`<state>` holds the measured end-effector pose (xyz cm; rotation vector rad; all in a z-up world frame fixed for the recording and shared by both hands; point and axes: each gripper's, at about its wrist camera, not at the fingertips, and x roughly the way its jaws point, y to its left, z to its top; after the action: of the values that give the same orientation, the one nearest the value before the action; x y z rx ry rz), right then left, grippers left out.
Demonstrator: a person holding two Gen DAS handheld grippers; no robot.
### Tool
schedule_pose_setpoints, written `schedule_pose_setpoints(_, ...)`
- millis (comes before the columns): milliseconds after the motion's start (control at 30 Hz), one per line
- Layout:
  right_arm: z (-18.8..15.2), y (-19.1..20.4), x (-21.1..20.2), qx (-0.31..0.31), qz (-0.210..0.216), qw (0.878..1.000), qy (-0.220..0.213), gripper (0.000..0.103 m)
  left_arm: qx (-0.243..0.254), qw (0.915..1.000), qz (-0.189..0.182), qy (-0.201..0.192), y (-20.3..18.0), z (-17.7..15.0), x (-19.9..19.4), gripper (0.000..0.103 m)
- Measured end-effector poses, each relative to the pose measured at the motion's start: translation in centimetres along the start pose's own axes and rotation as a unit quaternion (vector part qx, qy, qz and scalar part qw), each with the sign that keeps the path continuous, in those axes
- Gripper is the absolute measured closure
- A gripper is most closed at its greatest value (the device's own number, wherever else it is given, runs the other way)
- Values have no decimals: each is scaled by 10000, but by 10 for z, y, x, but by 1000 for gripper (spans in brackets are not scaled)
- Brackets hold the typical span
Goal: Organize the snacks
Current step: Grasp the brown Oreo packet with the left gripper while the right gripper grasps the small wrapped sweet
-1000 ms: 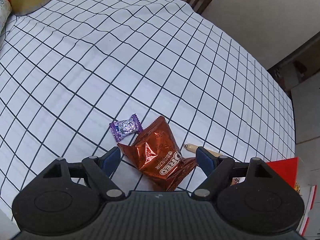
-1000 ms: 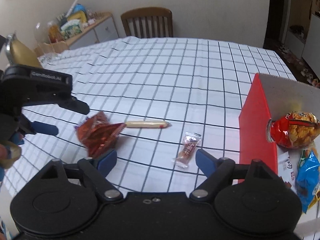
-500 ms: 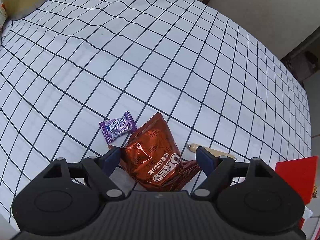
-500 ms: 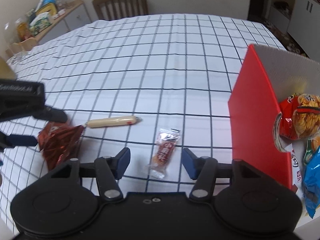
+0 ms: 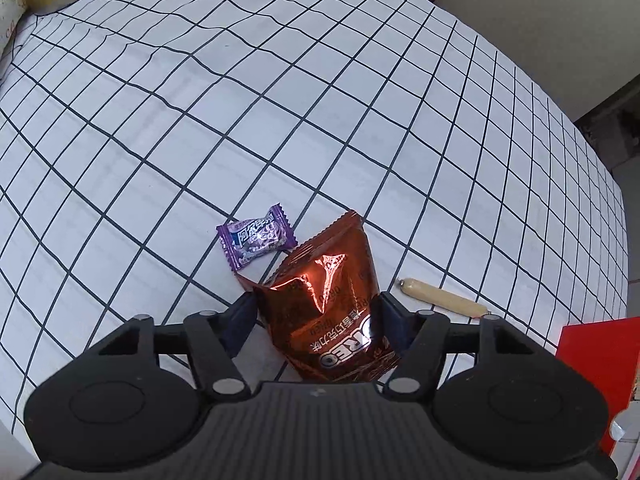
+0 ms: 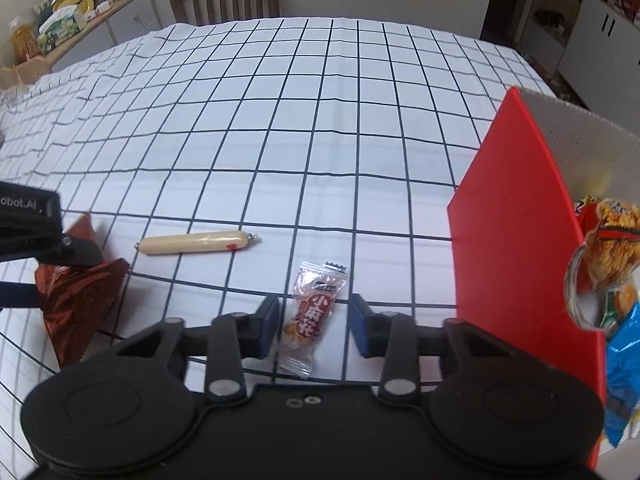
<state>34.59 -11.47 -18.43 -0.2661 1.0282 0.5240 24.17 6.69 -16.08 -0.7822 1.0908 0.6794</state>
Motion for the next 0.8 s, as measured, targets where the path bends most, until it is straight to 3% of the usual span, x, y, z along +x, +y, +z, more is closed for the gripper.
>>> schedule_pose_setpoints(67, -1, -2, -1, 47, 29, 10000, -11, 84, 8, 10000, -56, -2, 2, -2, -2, 45)
schedule_pose_setpoints(200, -7, -6, -6, 131, 119, 9998, -36, 88, 4, 9999, -146, -17, 8, -7, -5, 50)
schedule_pose_setpoints(333, -14, -9, -11, 178, 201, 9996, -62, 89, 17, 9997, -252, -18, 14, -13, -10, 55)
schedule_pose_setpoints(800, -44, -10, -72, 82, 588, 9966, -572, 89, 500, 9969, -517, -310, 28, -50, -46, 56)
